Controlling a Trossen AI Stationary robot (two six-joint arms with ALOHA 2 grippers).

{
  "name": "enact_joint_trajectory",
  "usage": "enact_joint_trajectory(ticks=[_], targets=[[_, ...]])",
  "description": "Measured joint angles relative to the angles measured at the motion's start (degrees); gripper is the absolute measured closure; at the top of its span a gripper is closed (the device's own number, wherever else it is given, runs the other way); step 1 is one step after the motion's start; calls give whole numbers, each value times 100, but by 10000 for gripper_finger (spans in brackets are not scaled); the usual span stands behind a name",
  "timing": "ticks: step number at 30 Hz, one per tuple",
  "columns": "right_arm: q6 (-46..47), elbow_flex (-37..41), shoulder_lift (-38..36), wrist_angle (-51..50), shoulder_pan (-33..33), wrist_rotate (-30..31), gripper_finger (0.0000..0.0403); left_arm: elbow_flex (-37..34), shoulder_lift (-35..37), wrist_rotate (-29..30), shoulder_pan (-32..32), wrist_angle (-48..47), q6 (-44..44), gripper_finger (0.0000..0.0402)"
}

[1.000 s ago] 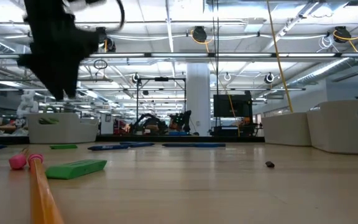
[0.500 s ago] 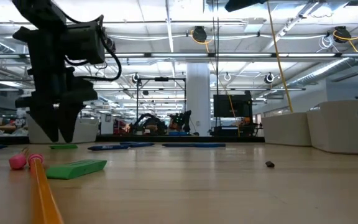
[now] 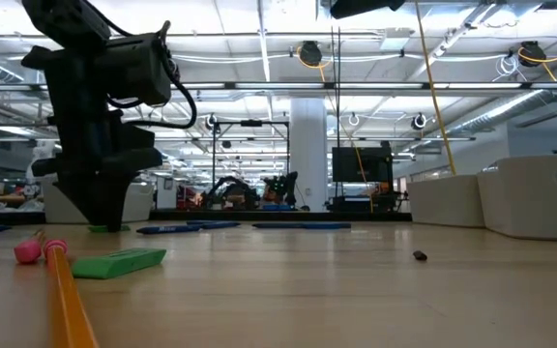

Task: Sort crayons/erasers/pens/pencils in bins
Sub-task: Put the green eraser into the bottom left gray bin

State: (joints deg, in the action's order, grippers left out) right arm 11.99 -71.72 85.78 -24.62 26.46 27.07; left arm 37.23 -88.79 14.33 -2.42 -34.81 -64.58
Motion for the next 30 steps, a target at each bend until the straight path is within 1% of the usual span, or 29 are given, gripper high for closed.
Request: enact_joint_trajectory(ticks=[6, 10, 13, 15, 16, 18, 22, 24, 27, 30], targets=[[-9, 0, -2, 5, 7, -22, 200, -2, 21, -118, 42, -2, -2, 321], [-66, 2, -131, 2, 109, -22, 200, 33, 47, -103, 30, -77, -3, 356], [-66, 2, -254, -91, 218, -28, 200, 209, 152, -214, 41, -340, 222, 358], [-78, 2, -335, -143, 267, -28, 200, 424, 256, -294, 42, -692, 264, 348], [-86, 2, -385, -200, 294, -28, 200, 574, 298, -352, 35, -1052, 267, 344], [-90, 2, -472, -335, 336, -28, 200, 1011, 313, -381, -16, -1415, 278, 339], [-136, 5, -593, -642, 389, -35, 200, 1886, 325, -391, -298, -2518, 398, 342], [-257, 7, -663, -753, 400, -31, 200, 2358, 314, -419, -484, -2620, 348, 345], [-393, 5, -758, -959, 444, -111, 200, 3007, 332, -415, -799, -3363, 208, 342], [-507, 4, -858, -1019, 476, -183, 200, 3588, 330, -569, -1222, -3744, -149, 337]])
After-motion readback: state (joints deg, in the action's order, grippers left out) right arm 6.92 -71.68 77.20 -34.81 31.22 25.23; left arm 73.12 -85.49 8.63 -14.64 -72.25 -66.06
